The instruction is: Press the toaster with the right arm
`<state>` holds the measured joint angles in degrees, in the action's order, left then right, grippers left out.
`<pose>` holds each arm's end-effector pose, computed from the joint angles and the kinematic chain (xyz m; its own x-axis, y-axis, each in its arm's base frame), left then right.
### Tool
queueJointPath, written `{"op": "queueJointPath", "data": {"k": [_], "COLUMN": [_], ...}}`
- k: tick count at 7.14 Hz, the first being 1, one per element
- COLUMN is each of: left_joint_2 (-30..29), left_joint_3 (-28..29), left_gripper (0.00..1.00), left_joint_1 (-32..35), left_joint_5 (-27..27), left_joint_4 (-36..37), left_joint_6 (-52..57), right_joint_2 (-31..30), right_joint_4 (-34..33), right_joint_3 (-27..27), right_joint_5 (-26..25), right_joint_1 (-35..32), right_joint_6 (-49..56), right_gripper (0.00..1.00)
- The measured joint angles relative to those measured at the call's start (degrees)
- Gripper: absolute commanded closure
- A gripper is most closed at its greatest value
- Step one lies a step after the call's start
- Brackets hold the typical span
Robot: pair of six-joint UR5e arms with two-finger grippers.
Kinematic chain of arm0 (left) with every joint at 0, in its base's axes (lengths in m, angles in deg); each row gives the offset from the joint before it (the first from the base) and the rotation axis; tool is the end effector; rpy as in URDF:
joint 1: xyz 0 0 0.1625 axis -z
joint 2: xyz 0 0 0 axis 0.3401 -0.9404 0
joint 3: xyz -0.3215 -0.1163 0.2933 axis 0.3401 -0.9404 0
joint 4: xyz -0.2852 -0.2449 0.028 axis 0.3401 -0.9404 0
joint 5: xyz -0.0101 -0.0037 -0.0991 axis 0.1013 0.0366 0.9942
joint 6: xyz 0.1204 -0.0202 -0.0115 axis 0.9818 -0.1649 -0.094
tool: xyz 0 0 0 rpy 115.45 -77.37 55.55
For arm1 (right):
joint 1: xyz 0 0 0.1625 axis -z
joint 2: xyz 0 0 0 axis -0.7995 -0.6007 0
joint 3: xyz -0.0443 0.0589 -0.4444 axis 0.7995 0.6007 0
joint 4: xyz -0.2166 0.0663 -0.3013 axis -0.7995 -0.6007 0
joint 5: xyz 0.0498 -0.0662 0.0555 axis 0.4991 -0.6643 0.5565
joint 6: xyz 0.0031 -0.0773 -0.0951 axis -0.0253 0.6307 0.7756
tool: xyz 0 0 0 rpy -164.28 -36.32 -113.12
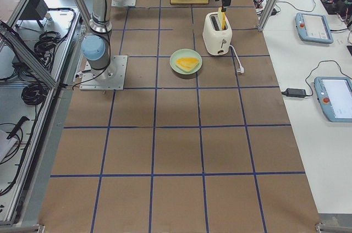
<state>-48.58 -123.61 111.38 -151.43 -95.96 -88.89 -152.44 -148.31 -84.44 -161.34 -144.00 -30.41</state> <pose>-0.1432 -0.4323 0.5031 -0.9948 -0.0998 -0.0217 -0.1011 0.9922 0.0735 0.1378 -0.5910 0.5294 -0.9769 -0.2078 0.0488 -0.2096 0.9772 -0.0348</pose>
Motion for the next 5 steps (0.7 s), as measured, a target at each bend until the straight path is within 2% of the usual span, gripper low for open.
{"op": "queueJointPath", "data": {"k": [2, 5], "left_joint_2": [0.0, 0.0], "left_joint_3": [0.0, 0.0], "left_gripper": [0.0, 0.0], "left_joint_1": [0.0, 0.0], "left_joint_5": [0.0, 0.0], "left_joint_4": [0.0, 0.0], "left_joint_6": [0.0, 0.0], "right_joint_2": [-3.8, -12.9], "right_joint_4": [1.0, 0.2], "right_joint_3": [-3.5, -16.4], "right_joint_5": [0.1, -0.8], "right_joint_1": [-0.1, 0.3], "right_joint_6": [0.9, 0.9], "right_gripper": [0.0, 0.0]}}
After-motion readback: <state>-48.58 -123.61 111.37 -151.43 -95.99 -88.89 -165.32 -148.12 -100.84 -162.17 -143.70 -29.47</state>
